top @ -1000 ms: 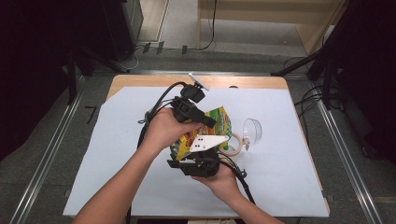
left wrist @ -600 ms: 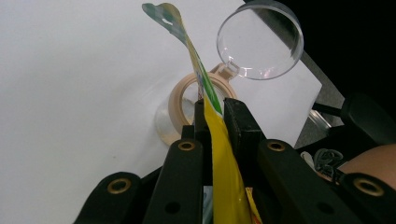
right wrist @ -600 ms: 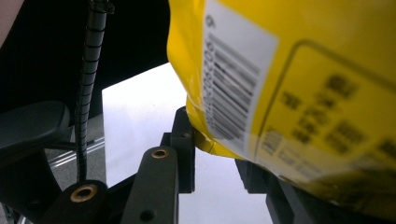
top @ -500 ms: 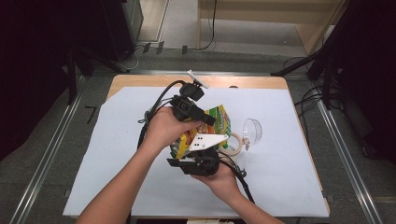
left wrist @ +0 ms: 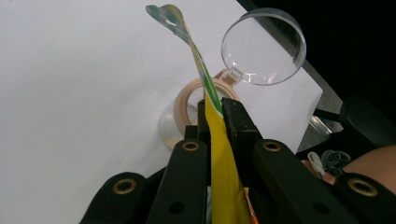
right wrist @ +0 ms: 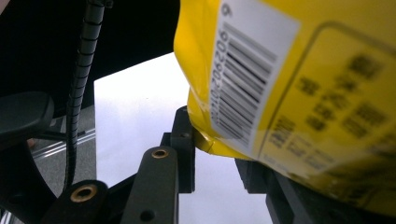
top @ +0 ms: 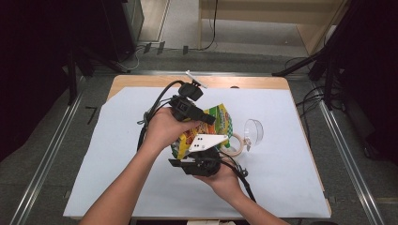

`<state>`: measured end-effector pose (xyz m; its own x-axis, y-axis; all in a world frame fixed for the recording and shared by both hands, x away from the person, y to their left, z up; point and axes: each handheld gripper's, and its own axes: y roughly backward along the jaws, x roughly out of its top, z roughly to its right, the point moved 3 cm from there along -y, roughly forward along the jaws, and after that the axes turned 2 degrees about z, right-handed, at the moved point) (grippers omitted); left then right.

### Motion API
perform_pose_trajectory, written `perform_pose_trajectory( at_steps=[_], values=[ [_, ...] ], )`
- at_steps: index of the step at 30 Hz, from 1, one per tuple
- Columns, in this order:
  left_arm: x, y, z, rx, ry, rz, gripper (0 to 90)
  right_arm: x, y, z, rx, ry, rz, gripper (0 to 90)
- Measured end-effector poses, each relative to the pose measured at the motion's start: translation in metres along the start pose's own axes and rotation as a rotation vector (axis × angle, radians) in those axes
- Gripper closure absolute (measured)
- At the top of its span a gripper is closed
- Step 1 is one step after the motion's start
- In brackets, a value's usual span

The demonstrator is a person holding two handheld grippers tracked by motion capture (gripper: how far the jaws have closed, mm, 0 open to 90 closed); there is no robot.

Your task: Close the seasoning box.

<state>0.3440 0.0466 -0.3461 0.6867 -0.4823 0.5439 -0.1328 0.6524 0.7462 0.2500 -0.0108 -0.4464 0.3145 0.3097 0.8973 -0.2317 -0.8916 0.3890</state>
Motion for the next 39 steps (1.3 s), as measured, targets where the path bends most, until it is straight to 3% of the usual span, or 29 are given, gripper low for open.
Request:
perform_pose_trajectory(
  at_steps=[19,39],
  values=[
    [-0.0074,0.0031,-0.0014,0.003,0.004,0.037,86.4,-0.0012,-0.0034,-0.0030,-0.012,0.017,-0.016,72.0],
    [-0.0033,-0.0052,0.0009,-0.012,-0.009,0.033,86.1,-0.0058,0.0031,-0.0015,-0.030,0.002,-0.007,71.7]
  ],
)
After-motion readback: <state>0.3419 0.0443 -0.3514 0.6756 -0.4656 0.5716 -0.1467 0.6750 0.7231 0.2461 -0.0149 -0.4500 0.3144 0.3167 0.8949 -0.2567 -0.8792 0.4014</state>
